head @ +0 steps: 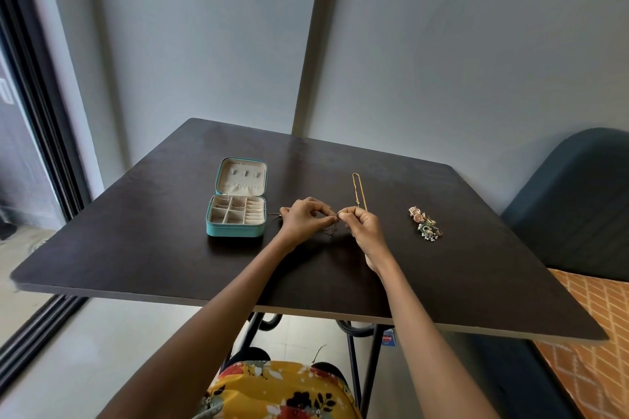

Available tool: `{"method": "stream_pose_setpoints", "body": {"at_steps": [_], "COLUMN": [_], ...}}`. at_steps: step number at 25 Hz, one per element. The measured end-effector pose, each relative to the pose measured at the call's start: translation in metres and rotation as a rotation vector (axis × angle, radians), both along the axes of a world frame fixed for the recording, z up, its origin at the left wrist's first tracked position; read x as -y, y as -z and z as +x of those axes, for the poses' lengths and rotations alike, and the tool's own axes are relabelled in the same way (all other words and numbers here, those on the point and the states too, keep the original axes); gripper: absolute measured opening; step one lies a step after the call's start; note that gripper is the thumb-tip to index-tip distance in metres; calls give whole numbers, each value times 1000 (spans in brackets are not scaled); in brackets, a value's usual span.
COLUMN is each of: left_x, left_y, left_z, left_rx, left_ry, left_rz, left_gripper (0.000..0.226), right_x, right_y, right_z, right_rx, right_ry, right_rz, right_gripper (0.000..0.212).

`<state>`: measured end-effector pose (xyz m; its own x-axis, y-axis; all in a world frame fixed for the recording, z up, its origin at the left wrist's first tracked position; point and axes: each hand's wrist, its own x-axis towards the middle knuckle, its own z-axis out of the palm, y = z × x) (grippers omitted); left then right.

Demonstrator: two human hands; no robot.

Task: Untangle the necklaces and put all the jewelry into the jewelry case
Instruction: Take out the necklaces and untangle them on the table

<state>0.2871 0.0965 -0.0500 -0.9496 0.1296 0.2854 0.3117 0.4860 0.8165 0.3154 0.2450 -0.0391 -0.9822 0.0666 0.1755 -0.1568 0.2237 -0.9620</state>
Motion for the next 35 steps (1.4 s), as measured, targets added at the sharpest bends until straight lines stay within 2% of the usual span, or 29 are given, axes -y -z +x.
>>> {"method": "stream_pose_setpoints", "body": {"at_steps": [4, 6, 8, 10, 13, 17, 21, 25, 30, 35], "left_x": [0, 3, 6, 6, 6, 7, 8, 8, 8, 8], "left_y": [1, 3, 6, 8, 8, 6, 7, 7, 4, 3], "left_z": [-2, -4, -6, -8, -9, -7, -7, -7, -5, -3], "left_rx": [29, 74, 90, 66, 29, 29, 34, 26, 30, 43], "left_ry": [33, 153, 222, 184, 165, 182, 176, 168, 196, 194], "left_rz": [6, 134, 135, 96, 177, 336, 403, 422, 447, 461], "left_gripper": [11, 22, 34, 28, 17, 22, 20, 18, 20, 23], "right_x": [0, 0, -1, 0, 0, 0, -2, -8, -13, -14], "right_y": [-2, -2, -1, -1, -4, -5, -3, -2, -1, -4], "right_z": [1, 1, -1, -2, -2, -1, -1, -3, -8, -9], "right_rx": [14, 25, 35, 39, 56, 85, 57, 48, 83, 142], "right_ry": [-17, -19, -8, 6, 9, -32, -56, -89, -120, -134], "right_rz": [30, 30, 22, 13, 15, 3, 3, -12, 31, -5], "right_gripper": [17, 18, 20, 23, 28, 28, 25, 22, 30, 17]}}
